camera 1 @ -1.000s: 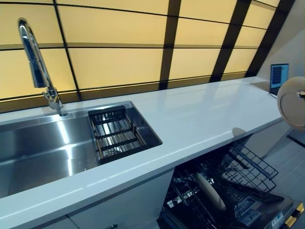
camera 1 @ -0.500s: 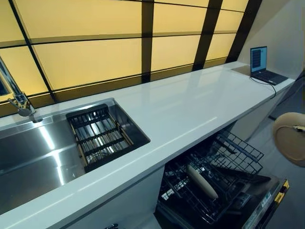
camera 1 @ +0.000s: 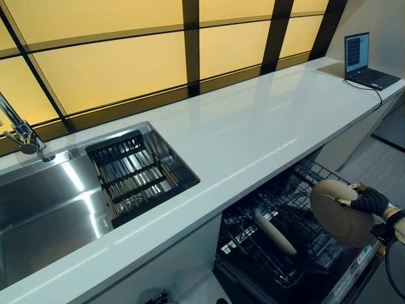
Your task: Take plates into dishwasher
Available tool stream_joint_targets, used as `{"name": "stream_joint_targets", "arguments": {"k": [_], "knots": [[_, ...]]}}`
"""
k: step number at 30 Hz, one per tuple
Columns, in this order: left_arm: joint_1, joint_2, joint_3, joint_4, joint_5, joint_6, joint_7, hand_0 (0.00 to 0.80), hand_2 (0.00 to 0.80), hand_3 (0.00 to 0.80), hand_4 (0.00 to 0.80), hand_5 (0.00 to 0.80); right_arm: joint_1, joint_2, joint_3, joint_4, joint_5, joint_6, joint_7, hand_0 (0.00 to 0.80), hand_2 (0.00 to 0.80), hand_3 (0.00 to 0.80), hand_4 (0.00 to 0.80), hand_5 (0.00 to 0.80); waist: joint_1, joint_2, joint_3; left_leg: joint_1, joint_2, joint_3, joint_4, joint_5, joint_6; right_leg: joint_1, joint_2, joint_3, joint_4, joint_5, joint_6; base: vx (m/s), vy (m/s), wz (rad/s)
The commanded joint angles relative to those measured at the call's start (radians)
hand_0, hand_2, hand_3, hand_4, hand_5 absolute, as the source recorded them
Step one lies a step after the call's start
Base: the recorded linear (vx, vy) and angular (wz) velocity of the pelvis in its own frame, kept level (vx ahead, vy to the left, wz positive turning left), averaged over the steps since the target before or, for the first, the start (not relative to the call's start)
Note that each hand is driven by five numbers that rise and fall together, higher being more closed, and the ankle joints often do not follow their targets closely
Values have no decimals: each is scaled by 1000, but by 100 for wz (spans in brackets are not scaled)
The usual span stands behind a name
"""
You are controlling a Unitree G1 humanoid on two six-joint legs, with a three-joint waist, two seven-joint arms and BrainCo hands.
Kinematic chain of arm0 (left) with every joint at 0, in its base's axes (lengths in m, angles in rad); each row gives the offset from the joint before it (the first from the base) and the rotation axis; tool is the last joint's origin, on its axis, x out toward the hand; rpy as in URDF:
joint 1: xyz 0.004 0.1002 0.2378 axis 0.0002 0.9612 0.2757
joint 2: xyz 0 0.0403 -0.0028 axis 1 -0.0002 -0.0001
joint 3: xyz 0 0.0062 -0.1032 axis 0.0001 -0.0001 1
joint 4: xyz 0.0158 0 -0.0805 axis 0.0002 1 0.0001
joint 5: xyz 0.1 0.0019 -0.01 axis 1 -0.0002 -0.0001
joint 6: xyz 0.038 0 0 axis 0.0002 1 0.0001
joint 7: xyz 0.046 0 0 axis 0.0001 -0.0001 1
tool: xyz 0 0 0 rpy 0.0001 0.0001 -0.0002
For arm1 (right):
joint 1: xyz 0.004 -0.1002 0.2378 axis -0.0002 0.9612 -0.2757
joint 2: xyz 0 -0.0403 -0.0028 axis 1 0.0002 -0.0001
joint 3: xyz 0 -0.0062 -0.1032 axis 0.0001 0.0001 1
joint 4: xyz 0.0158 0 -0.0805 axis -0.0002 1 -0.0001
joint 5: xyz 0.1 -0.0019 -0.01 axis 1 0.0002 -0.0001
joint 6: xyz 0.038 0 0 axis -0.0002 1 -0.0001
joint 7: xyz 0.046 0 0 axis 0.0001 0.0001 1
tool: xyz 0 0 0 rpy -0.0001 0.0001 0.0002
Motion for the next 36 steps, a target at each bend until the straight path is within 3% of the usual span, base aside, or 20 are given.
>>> {"name": "stream_joint_targets", "arguments": {"k": [1,6,14,26,36], "knots": [[-57,37,39,23,1,-43,6,0,0,0,0,0,-58,55,4,-58,-30,1,25,800,800,800,800,800,15,-68,13,-10,-23,-44,5,-19,61,3,4,-5,21,-2,52,0,0,0],[-54,41,57,25,2,-38,15,0,0,0,0,0,-5,84,11,-115,-6,53,46,800,800,800,800,800,17,-71,14,-6,-22,-42,5,-17,62,7,1,-10,21,-2,53,0,0,0],[-44,46,85,35,11,-41,8,0,0,0,0,0,63,117,1,-216,-21,72,87,800,800,800,800,800,13,-74,10,2,-20,-37,5,-16,61,14,1,-9,22,-1,56,0,0,0],[-30,25,40,5,1,-45,29,0,0,0,0,0,9,194,120,-167,-161,18,-69,800,800,800,800,800,43,-65,11,4,-21,-51,5,-17,66,20,-3,-17,20,-3,59,0,0,0],[-23,16,4,-6,11,-46,33,0,0,0,0,0,-96,279,279,15,-287,-29,-244,800,800,800,800,800,89,-38,14,-8,-28,-92,5,-15,61,28,-17,-41,13,-12,56,-6,-7,8]]}}
